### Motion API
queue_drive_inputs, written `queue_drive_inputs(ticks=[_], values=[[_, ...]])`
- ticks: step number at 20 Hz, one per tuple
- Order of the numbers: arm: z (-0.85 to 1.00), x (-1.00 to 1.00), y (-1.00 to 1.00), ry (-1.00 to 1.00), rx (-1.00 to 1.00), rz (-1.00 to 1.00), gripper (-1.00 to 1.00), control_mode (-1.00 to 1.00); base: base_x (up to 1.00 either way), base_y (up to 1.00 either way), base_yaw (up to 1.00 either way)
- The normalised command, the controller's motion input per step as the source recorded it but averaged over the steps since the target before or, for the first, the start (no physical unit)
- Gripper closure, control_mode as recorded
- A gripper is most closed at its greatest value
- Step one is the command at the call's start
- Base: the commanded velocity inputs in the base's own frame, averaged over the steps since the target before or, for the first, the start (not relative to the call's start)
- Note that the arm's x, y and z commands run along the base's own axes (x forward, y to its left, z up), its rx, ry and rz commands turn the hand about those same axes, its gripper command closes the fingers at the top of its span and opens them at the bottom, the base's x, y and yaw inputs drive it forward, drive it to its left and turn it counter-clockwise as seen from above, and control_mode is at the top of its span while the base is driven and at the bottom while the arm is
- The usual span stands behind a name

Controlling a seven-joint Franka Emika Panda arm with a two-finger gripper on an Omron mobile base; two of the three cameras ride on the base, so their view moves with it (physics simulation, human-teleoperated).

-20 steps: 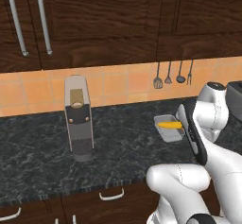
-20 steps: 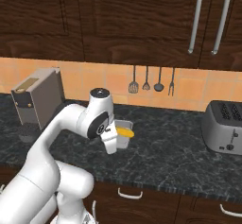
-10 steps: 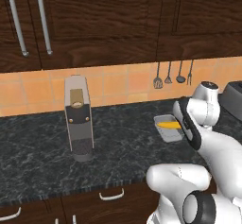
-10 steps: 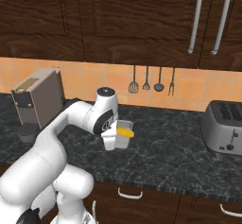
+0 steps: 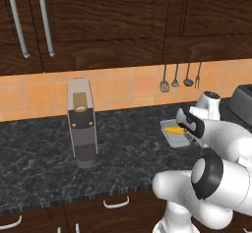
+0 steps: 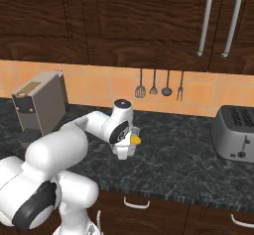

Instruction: Take the meat container that has the steak and place it on the second highest rack of the freezer. Then take the vegetable container that has the corn and garlic and place it on the highest rack of the freezer.

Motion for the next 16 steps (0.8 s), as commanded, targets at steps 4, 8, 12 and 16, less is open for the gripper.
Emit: queue_drive_inputs(ticks=[4, 8, 12, 16], values=[[-0.26, 0.14, 0.0, -0.04, 0.0, -0.01, -1.0, -1.0, 0.0, 0.0, 0.0], [-0.35, 0.02, 0.0, -0.06, 0.0, -0.03, -1.0, -1.0, 0.0, 0.0, 0.0], [-0.46, 0.08, 0.0, -0.03, 0.0, -0.04, -1.0, -1.0, 0.0, 0.0, 0.0], [-0.25, 0.18, 0.0, 0.0, 0.0, -0.05, -1.0, -1.0, 0.0, 0.0, 0.0]])
